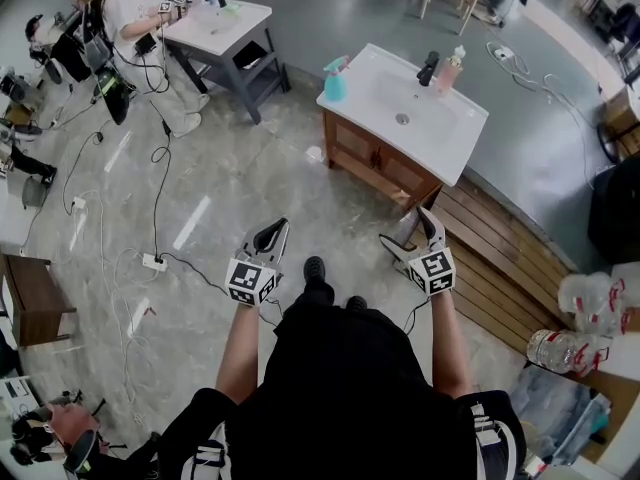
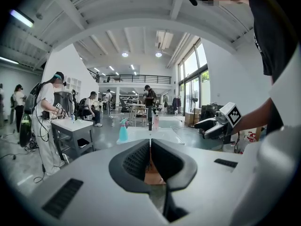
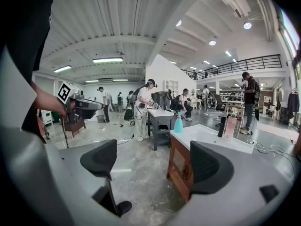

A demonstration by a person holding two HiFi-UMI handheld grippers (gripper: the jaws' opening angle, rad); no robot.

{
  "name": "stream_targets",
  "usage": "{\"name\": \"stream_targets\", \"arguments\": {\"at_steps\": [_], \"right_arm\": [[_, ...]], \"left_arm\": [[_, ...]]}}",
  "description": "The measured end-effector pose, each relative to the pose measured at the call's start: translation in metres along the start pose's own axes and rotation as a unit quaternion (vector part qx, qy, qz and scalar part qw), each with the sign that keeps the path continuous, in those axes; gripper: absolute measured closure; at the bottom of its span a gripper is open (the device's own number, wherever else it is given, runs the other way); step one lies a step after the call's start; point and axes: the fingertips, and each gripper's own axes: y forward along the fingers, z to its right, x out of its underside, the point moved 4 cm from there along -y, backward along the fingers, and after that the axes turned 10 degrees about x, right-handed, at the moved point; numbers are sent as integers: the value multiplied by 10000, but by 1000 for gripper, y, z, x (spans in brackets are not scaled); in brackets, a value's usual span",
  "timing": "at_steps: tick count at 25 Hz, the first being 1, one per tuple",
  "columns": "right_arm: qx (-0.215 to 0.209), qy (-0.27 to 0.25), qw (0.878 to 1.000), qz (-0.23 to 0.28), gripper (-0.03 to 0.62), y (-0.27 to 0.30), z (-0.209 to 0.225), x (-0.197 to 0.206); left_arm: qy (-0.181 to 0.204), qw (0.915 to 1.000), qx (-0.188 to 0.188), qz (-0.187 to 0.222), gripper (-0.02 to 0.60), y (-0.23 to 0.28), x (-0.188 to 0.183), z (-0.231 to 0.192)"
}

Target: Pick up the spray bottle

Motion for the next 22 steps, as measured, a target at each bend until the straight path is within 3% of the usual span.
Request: {"name": "stream_targets", "arguments": {"at_steps": [14, 22], "right_arm": [[319, 21, 9995, 25, 92, 92, 15, -44], [433, -31, 9990, 44, 107, 143, -1, -64]], "left_arm": [[224, 9994, 266, 72, 553, 44, -34, -112], [223, 9989, 403, 0, 554, 51, -35, -167]]}}
